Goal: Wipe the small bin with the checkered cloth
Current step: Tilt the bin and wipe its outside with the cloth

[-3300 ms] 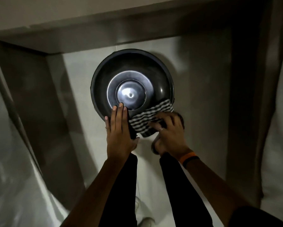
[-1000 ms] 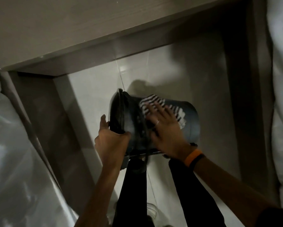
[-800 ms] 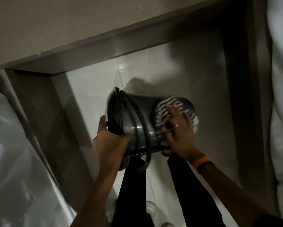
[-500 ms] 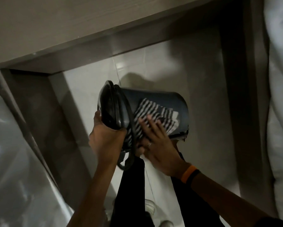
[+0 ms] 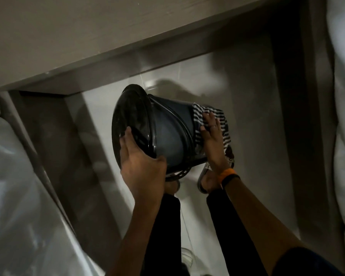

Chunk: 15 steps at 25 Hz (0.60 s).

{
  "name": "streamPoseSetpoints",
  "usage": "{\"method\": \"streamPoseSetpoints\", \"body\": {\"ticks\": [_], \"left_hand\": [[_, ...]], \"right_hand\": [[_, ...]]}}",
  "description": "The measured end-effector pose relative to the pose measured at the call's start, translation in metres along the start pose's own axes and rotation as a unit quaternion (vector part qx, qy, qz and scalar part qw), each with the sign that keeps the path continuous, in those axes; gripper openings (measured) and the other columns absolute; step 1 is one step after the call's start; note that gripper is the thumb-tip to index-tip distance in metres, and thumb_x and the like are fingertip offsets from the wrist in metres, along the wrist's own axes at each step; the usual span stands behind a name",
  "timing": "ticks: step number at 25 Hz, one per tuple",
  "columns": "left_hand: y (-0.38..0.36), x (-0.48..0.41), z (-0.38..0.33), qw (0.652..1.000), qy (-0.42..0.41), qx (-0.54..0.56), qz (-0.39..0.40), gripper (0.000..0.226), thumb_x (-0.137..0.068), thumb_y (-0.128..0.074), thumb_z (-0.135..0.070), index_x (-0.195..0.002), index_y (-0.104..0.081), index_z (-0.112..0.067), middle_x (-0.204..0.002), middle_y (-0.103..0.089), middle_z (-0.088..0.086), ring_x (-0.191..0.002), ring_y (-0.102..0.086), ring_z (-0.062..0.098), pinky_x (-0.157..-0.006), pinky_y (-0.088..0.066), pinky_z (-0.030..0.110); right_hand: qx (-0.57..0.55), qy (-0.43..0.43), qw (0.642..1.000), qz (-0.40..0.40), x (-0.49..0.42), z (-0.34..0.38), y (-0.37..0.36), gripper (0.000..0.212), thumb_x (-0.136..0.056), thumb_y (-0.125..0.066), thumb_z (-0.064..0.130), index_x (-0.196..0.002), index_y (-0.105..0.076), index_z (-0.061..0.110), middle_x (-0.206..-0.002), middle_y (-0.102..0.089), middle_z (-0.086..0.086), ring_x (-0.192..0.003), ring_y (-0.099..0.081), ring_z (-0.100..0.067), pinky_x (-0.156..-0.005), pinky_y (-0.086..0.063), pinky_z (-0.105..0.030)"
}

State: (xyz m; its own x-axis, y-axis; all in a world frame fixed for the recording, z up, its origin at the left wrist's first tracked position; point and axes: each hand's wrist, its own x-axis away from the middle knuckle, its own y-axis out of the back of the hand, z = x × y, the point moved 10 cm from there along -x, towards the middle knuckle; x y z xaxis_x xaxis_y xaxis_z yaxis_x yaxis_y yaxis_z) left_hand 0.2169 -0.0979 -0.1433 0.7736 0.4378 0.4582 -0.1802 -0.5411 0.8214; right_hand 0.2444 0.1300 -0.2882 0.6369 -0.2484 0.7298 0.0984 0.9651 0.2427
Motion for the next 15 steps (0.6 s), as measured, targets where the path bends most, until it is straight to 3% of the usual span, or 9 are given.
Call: {"method": "streamPoseSetpoints", "body": {"ticks": [2, 5, 7, 9, 12, 13, 15], "left_hand": [[-0.01, 0.009, -0.004, 0.999, -0.035, -0.02, -0.002, 0.099, -0.068, -0.075, -0.014, -0.154, -0.026, -0.024, -0.158, -0.036, 0.007, -0.141, -0.039, 0.031, -0.11, -0.042, 0.051], [-0.036, 0.023, -0.006, 0.997, -0.065, -0.03, 0.028, 0.097, -0.071, -0.076, -0.009, -0.153, -0.028, -0.025, -0.16, -0.026, 0.007, -0.145, -0.025, 0.029, -0.11, -0.041, 0.055], [-0.047, 0.026, 0.0, 0.996, -0.066, -0.042, 0.045, 0.104, -0.066, -0.08, -0.005, -0.152, -0.026, -0.029, -0.158, -0.022, 0.006, -0.144, -0.021, 0.026, -0.111, -0.041, 0.053], [-0.052, 0.025, 0.007, 0.994, -0.074, -0.052, 0.06, 0.11, -0.056, -0.084, -0.008, -0.149, -0.028, -0.029, -0.153, -0.022, 0.008, -0.141, -0.023, 0.027, -0.111, -0.04, 0.051], [-0.041, 0.017, 0.006, 0.997, -0.065, -0.012, 0.042, 0.078, -0.058, -0.073, -0.04, -0.128, -0.045, -0.021, -0.149, -0.029, 0.011, -0.137, -0.029, 0.033, -0.109, -0.038, 0.057], [-0.04, 0.011, 0.001, 0.998, -0.057, -0.008, 0.041, 0.072, -0.059, -0.067, -0.053, -0.12, -0.048, -0.02, -0.151, -0.029, 0.01, -0.139, -0.029, 0.034, -0.111, -0.034, 0.059], [-0.044, -0.012, -0.012, 0.998, -0.018, -0.017, 0.055, 0.082, -0.06, -0.06, -0.071, -0.12, -0.046, -0.018, -0.155, -0.03, 0.008, -0.141, -0.029, 0.035, -0.112, -0.03, 0.063]], "right_hand": [[-0.048, 0.02, 0.998, 0.024, 0.012, -0.007, -0.009, 0.048, -0.109, -0.044, 0.02, -0.156, -0.037, 0.029, -0.173, -0.016, 0.002, -0.161, -0.009, -0.017, -0.133, -0.01, -0.054], [-0.1, -0.011, 0.994, 0.043, 0.025, -0.028, -0.019, 0.048, -0.103, -0.047, 0.036, -0.142, -0.037, 0.063, -0.172, -0.017, 0.011, -0.161, -0.014, -0.015, -0.13, -0.02, -0.056], [-0.117, -0.031, 0.992, 0.043, 0.029, -0.039, -0.022, 0.048, -0.098, -0.05, 0.042, -0.132, -0.037, 0.074, -0.171, -0.021, 0.013, -0.159, -0.021, -0.018, -0.126, -0.028, -0.059], [-0.134, -0.021, 0.99, 0.045, 0.03, -0.048, -0.023, 0.051, -0.101, -0.055, 0.036, -0.139, -0.04, 0.067, -0.171, -0.019, 0.012, -0.158, -0.023, -0.021, -0.124, -0.033, -0.06], [-0.164, -0.017, 0.986, 0.033, 0.032, -0.061, -0.025, 0.054, -0.101, -0.06, 0.011, -0.144, -0.048, 0.04, -0.172, -0.011, 0.001, -0.157, -0.024, -0.028, -0.121, -0.037, -0.062], [-0.174, -0.022, 0.984, 0.036, 0.033, -0.064, -0.029, 0.054, -0.099, -0.06, 0.004, -0.14, -0.05, 0.038, -0.172, -0.012, -0.002, -0.156, -0.025, -0.031, -0.121, -0.036, -0.062], [-0.171, -0.038, 0.983, 0.047, 0.038, -0.064, -0.039, 0.058, -0.097, -0.059, -0.002, -0.13, -0.051, 0.046, -0.172, -0.011, -0.003, -0.157, -0.024, -0.03, -0.122, -0.035, -0.06]]}}
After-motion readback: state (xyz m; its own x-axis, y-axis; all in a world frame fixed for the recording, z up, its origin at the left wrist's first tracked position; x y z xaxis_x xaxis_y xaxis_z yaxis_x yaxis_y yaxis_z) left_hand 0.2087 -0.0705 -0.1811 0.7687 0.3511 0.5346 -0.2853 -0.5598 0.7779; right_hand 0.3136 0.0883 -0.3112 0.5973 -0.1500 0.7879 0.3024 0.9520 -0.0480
